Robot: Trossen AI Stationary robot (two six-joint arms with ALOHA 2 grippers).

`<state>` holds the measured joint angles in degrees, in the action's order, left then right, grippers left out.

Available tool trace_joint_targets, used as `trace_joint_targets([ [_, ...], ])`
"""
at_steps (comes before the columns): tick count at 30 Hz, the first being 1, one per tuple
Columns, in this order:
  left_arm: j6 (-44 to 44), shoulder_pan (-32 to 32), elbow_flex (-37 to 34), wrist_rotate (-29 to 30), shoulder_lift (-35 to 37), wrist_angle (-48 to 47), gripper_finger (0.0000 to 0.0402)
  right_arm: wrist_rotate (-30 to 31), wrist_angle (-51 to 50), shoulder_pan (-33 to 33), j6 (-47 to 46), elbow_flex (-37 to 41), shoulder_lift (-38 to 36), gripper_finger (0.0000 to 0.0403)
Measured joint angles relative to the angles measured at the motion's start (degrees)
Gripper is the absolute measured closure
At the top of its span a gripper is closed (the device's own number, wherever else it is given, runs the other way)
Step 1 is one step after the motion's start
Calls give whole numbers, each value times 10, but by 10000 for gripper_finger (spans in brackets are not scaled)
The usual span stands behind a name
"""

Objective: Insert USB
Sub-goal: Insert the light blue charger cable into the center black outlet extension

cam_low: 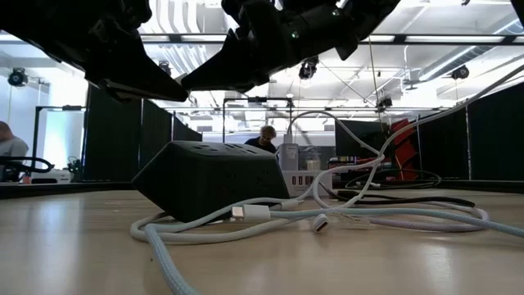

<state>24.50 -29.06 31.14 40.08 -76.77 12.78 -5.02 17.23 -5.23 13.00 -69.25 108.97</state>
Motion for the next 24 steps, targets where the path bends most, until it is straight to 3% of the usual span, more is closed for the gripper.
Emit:
trace_joint_targets([
  [3,1,0,0,0,0,-2,397,-4,-1,0,0,0,0,387],
  [11,15,0,0,-16,0,-4,382,-14,-23,-2,6,0,-9,392],
  [14,34,-1,0,-20,0,-42,334,-14,-98,-5,-5,-12,-29,392],
  [20,174,-2,-4,-22,-1,-182,245,27,-387,-51,-71,-112,-44,392],
  [24,209,-4,-33,-29,-33,-157,228,38,-437,-82,-167,-130,-33,392],
])
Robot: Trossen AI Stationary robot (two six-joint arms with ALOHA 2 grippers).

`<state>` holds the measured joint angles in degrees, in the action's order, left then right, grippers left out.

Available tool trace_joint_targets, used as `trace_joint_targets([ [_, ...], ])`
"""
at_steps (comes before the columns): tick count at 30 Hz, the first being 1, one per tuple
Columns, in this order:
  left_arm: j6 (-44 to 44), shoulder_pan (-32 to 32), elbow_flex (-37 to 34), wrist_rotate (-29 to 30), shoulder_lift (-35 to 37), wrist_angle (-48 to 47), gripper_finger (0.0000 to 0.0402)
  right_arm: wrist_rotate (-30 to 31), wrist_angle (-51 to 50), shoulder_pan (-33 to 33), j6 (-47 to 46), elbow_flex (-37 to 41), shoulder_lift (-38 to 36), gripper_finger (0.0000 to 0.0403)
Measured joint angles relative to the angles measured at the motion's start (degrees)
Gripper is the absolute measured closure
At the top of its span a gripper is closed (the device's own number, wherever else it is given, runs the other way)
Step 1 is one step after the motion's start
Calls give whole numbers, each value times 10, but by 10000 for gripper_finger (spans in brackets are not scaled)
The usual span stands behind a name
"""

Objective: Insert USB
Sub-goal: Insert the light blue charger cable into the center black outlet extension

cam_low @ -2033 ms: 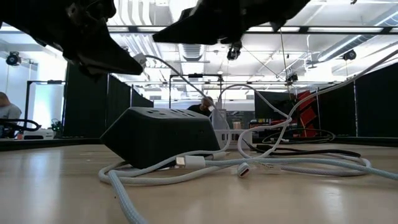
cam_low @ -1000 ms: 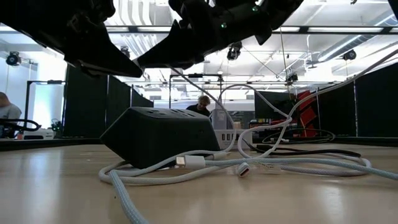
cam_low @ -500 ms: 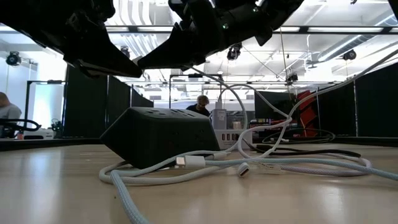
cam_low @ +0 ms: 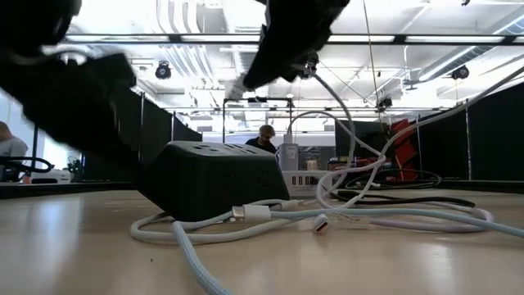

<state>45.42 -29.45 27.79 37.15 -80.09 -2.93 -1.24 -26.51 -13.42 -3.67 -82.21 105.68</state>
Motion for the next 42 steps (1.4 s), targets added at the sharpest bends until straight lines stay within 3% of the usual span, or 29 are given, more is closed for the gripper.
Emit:
trace_joint_targets([
  [5,-49,0,-37,-26,-93,165,246,60,-19,-4,-121,0,18,392],
  [10,-180,0,-37,-42,-196,398,284,83,-16,-5,-193,0,37,392],
  [13,-237,0,-24,-61,-236,476,303,89,-19,-6,-226,0,47,392],
  [25,-246,-4,-2,-72,-263,479,336,116,-45,-12,-255,0,48,392],
  [42,-372,-4,37,-65,-263,458,339,1,-30,39,-204,-2,74,392],
])
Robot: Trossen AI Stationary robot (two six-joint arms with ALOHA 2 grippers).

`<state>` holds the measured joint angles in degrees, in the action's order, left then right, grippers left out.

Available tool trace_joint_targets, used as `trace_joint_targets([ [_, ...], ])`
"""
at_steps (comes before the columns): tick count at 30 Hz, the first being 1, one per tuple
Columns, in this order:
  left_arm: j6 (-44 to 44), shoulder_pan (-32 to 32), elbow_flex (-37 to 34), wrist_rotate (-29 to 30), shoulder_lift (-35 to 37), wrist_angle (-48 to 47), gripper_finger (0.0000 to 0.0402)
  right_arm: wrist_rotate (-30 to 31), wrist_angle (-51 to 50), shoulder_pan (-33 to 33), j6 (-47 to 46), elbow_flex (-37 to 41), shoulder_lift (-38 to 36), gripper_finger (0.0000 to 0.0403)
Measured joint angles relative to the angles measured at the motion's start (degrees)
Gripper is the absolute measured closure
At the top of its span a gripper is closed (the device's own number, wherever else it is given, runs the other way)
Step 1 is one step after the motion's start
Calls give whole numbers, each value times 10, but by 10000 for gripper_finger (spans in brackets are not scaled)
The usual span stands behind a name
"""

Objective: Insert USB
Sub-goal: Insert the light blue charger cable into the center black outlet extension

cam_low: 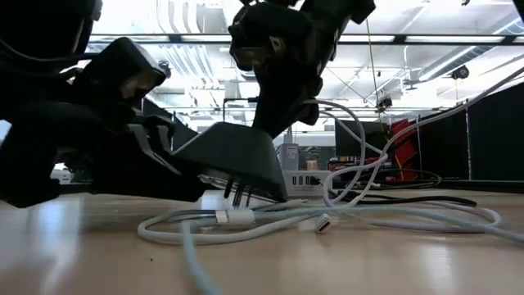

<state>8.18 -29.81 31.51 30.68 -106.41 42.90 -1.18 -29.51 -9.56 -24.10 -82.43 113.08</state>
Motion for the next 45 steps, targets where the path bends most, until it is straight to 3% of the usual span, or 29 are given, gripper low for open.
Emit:
trace_joint_targets([
  [7,45,0,0,72,1,-53,339,-33,13,11,38,1,1,392],
  [13,131,0,0,122,11,-133,339,-9,31,9,110,2,5,386],
  [21,402,-20,-1,249,107,-453,339,68,173,6,271,5,4,236],
  [24,512,-41,-1,252,159,-584,339,113,154,4,306,5,-6,203],
  [27,578,-64,-1,256,198,-660,339,117,104,-4,316,5,-15,189],
  [32,589,-83,-2,284,239,-675,339,119,64,-37,322,13,-38,192],
  [39,588,-85,-2,289,247,-664,339,166,60,-64,353,38,-65,224],
  [41,588,-86,-2,289,245,-660,339,151,60,-67,351,38,-75,231],
  [45,588,-88,-1,283,242,-649,339,61,-3,-66,322,40,-84,239],
])
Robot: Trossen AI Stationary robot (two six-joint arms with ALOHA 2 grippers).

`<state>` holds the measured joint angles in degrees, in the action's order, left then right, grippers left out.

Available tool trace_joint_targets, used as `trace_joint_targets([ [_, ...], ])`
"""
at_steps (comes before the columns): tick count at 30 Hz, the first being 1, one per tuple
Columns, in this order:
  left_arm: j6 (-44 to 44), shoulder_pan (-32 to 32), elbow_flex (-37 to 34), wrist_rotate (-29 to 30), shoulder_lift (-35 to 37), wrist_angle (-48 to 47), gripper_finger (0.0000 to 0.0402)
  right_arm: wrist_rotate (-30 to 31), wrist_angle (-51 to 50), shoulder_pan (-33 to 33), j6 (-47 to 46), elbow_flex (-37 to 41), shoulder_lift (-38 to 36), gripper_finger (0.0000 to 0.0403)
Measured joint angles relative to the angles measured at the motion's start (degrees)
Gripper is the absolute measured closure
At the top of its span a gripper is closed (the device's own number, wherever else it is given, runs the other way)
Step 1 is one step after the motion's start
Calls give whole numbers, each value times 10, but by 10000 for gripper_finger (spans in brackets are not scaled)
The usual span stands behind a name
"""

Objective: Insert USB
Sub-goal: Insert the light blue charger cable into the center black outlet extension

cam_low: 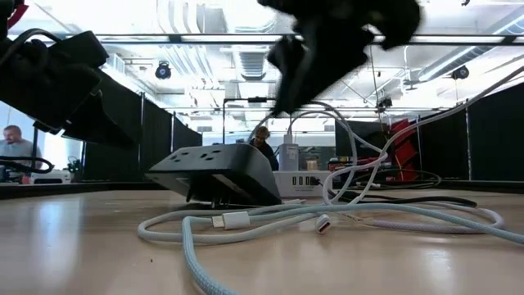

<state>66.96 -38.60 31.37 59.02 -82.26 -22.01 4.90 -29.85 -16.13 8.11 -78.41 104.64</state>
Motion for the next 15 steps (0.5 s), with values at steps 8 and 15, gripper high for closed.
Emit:
trace_joint_targets([
  [8,-2,-3,0,0,0,2,338,-58,94,0,-24,90,21,243],
  [15,-2,-3,0,0,0,4,339,37,360,51,18,115,67,277],
])
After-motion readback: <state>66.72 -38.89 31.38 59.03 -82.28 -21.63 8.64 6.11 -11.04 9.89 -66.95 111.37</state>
